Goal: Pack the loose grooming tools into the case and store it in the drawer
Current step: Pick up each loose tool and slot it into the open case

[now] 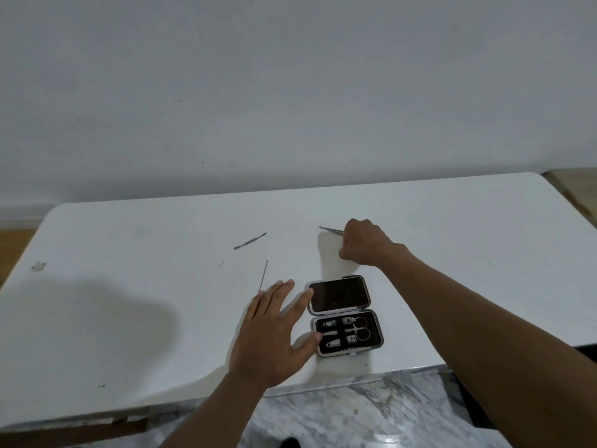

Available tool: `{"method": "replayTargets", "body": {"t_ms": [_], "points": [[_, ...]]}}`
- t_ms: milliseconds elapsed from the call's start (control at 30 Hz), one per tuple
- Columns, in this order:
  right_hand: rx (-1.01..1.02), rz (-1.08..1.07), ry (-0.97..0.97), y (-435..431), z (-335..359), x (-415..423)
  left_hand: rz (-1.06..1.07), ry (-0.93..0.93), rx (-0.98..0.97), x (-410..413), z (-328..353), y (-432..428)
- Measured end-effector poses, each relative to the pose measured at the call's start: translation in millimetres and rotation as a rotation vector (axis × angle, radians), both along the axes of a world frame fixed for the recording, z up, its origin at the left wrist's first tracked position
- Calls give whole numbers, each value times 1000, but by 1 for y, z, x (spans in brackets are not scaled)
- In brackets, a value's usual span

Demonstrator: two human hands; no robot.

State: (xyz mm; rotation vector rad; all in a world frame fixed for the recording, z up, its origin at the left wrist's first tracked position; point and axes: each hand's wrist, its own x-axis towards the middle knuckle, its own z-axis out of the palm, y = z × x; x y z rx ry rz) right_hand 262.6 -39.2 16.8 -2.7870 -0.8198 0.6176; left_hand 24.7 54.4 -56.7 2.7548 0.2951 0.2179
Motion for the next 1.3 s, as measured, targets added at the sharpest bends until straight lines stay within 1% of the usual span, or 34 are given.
{"method": "replayTargets", "body": {"t_ms": [300, 500, 600, 700, 800, 867, 1000, 1167, 1300], "points": [[-14, 115, -100, -1, -6, -3, 5, 7, 12, 1, 0, 0], [-101, 176, -155, -12, -8, -19, 12, 2, 21, 0, 2, -1], [-31, 199, -162, -24, -3, -27, 10, -5, 26, 0, 0, -1], [101, 134, -135, -38, 3, -33, 11, -11, 40, 0, 0, -1], [295, 33, -3, -53, 10, -40, 7, -32, 46, -1, -2, -1], [358, 28, 65, -65, 13, -47, 6, -33, 44, -1, -3, 0], [386, 103, 74, -84, 11, -62, 2, -19, 37, -1, -5, 2], [390, 100, 53, -89, -1, -65, 5, -18, 40, 0, -6, 3], [333, 158, -46, -90, -9, -67, 14, -25, 40, 1, -6, 2]]}}
